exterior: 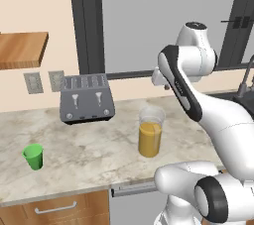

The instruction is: Place the pitcher and cup on the dining counter for serving.

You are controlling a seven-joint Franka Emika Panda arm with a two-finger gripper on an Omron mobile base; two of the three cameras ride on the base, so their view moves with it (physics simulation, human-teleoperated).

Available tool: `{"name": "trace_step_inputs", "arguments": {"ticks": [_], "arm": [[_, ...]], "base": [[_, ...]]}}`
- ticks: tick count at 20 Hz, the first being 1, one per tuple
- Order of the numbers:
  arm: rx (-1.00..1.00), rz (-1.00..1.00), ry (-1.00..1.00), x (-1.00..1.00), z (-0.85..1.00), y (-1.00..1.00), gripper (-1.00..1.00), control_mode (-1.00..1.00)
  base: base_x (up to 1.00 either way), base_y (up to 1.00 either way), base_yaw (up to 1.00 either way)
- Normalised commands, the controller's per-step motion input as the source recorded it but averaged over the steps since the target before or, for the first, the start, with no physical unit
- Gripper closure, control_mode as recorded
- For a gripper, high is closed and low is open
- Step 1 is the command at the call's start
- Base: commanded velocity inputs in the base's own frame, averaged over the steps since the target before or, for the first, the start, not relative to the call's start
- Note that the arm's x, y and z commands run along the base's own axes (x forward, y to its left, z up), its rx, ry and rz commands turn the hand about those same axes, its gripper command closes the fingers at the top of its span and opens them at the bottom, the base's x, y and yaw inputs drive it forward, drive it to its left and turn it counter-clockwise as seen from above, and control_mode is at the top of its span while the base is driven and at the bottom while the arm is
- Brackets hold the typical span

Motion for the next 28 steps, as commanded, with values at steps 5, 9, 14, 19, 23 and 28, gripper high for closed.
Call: {"name": "trace_step_inputs", "arguments": {"ticks": [5, 9, 14, 19, 23, 28], "arm": [[-0.02, 0.01, 0.01, -0.28, -0.12, 0.21, -1.0, -1.0], [0.02, -0.06, -0.03, -0.76, -0.79, 0.44, -1.0, -1.0], [0.11, -0.18, 0.0, -0.26, -1.0, 0.38, -1.0, -1.0], [0.06, -0.13, -0.01, 0.02, -0.86, 0.08, -1.0, -1.0], [-0.01, -0.04, -0.01, 0.22, -0.37, 0.09, -1.0, -1.0], [-0.06, -0.04, -0.02, 0.25, -0.26, 0.17, -1.0, -1.0]], "base": [[0.0, 0.0, 0.0], [0.0, 0.0, 0.0], [0.0, 0.0, 0.0], [0.0, 0.0, 0.0], [0.0, 0.0, 0.0], [0.0, 0.0, 0.0]]}}
